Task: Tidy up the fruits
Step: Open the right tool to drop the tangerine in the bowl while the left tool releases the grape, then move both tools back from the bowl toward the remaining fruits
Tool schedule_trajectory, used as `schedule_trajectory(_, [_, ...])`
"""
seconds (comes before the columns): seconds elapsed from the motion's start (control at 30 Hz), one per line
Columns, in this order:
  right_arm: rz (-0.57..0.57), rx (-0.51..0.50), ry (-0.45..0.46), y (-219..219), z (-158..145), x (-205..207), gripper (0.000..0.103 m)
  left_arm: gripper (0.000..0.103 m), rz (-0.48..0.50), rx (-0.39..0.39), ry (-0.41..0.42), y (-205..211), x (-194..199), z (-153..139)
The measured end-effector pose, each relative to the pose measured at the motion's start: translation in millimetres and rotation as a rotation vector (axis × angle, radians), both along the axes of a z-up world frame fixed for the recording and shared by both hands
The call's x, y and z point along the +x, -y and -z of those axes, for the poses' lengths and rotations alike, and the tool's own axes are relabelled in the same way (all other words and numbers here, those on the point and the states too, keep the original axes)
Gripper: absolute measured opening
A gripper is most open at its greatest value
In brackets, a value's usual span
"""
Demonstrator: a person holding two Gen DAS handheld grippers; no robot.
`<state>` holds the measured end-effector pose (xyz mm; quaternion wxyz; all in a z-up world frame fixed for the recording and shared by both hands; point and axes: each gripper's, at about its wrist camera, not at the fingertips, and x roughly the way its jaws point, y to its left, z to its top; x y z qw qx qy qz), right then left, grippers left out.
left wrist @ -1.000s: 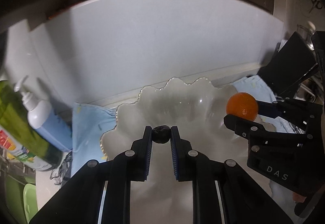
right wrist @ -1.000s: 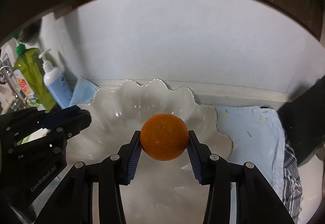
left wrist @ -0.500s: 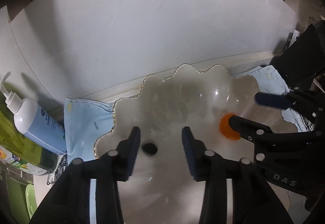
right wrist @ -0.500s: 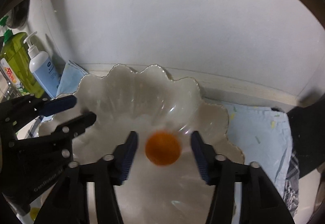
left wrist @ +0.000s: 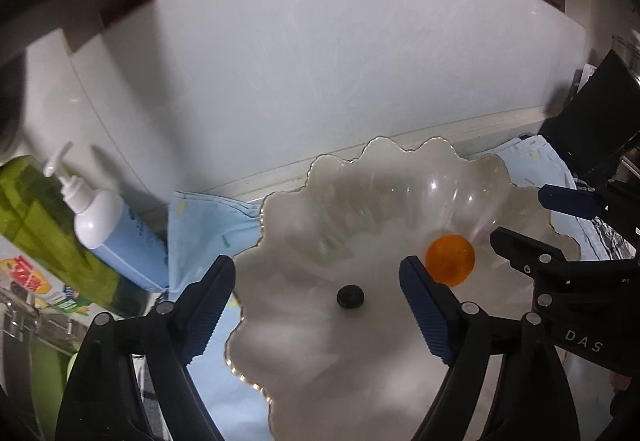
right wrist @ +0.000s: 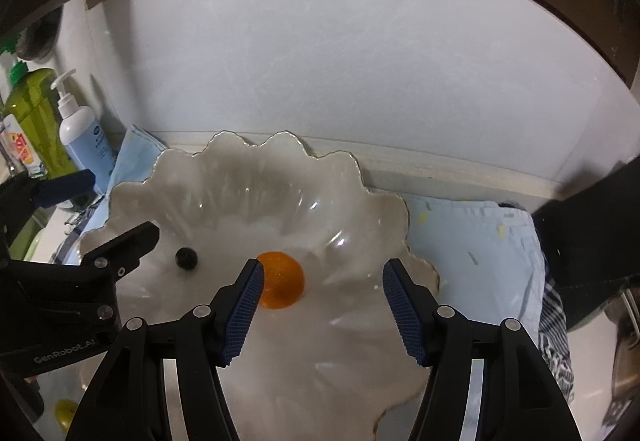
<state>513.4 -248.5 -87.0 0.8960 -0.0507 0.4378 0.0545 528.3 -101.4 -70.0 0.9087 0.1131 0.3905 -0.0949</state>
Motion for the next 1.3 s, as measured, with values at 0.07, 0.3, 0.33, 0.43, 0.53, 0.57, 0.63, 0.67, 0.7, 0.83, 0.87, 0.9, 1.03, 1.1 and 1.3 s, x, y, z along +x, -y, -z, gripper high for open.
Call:
schedule_trajectory(0.07, [0.005, 0.003, 0.011, 0, -3, -7, 0.063, 0.089, -0.012, -0.01, 0.012, -3, -9, -5])
schedule_trajectory(0.3, [0.036, 0.009, 0.072, 3, -23, -40, 0.074, 0.094, -0.037, -0.061, 0.039, -17, -45, -21])
schedule_trajectory(0.33, [0.038, 0.009, 0.085, 2, -27, -46, 0.075, 0.095, -0.039, -0.065, 0.048, -19, -54, -24])
schedule_trajectory(0.43, [0.032, 0.01, 0.107, 1, -35, -64, 0.075, 0.097, -0.049, -0.066, 0.072, -25, -74, -30])
schedule_trajectory(0.53, [0.025, 0.02, 0.123, -3, -44, -81, 0.079, 0.099, -0.061, -0.075, 0.097, -32, -95, -38])
schedule_trajectory(0.57, [0.021, 0.021, 0.13, -4, -46, -87, 0.08, 0.099, -0.066, -0.08, 0.104, -35, -102, -40])
schedule_trajectory(0.63, [0.017, 0.022, 0.15, -8, -53, -101, 0.082, 0.1, -0.076, -0.095, 0.12, -41, -115, -46])
schedule_trajectory(0.67, [0.014, 0.023, 0.158, -10, -56, -107, 0.082, 0.1, -0.08, -0.1, 0.127, -45, -123, -49])
schedule_trajectory(0.7, [0.01, 0.023, 0.168, -12, -59, -115, 0.083, 0.1, -0.085, -0.106, 0.134, -48, -131, -51])
schedule_trajectory(0.83, [-0.007, 0.029, 0.201, -18, -70, -139, 0.083, 0.101, -0.099, -0.118, 0.172, -58, -158, -63])
schedule_trajectory(0.87, [-0.011, 0.028, 0.213, -20, -73, -146, 0.083, 0.102, -0.102, -0.122, 0.182, -61, -165, -66])
schedule_trajectory(0.9, [-0.012, 0.028, 0.223, -21, -75, -151, 0.083, 0.103, -0.103, -0.124, 0.191, -62, -172, -69])
schedule_trajectory(1.03, [-0.019, 0.031, 0.264, -28, -85, -175, 0.083, 0.103, -0.105, -0.103, 0.24, -69, -199, -79])
schedule_trajectory(1.1, [-0.019, 0.037, 0.282, -31, -88, -186, 0.083, 0.103, -0.106, -0.101, 0.251, -71, -210, -81])
schedule_trajectory(1.3, [-0.026, 0.053, 0.316, -43, -93, -216, 0.083, 0.103, -0.103, -0.119, 0.247, -84, -236, -81])
